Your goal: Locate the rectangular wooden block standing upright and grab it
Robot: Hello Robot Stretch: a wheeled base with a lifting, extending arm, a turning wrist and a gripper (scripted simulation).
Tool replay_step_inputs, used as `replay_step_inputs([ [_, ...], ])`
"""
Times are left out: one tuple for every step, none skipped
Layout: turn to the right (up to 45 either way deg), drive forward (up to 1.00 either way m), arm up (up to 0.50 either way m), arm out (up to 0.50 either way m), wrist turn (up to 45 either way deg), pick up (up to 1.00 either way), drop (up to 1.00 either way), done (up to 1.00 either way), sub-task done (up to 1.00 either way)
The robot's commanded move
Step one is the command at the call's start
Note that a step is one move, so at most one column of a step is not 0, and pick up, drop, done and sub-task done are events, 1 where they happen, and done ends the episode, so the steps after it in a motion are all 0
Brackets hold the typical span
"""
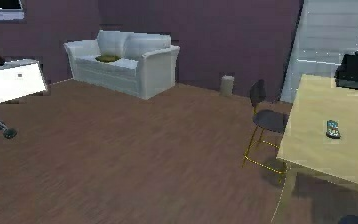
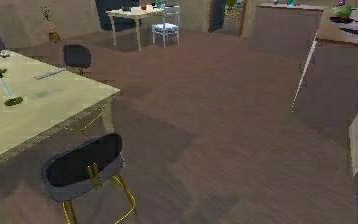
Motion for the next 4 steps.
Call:
replay_step_inputs([
  [0.0, 0.95, 0.00, 0.00, 0.0, 0.00, 0.00, 0.00, 0.00],
  [0.0, 0.80, 0.00, 0.00, 0.0, 0.00, 0.00, 0.00, 0.00],
  [33.0, 0.00, 0.00, 0.00, 0.0, 0.00, 0.00, 0.00, 0.00],
  [0.0, 0.65, 0.00, 0.00, 0.0, 0.00, 0.00, 0.00, 0.00],
])
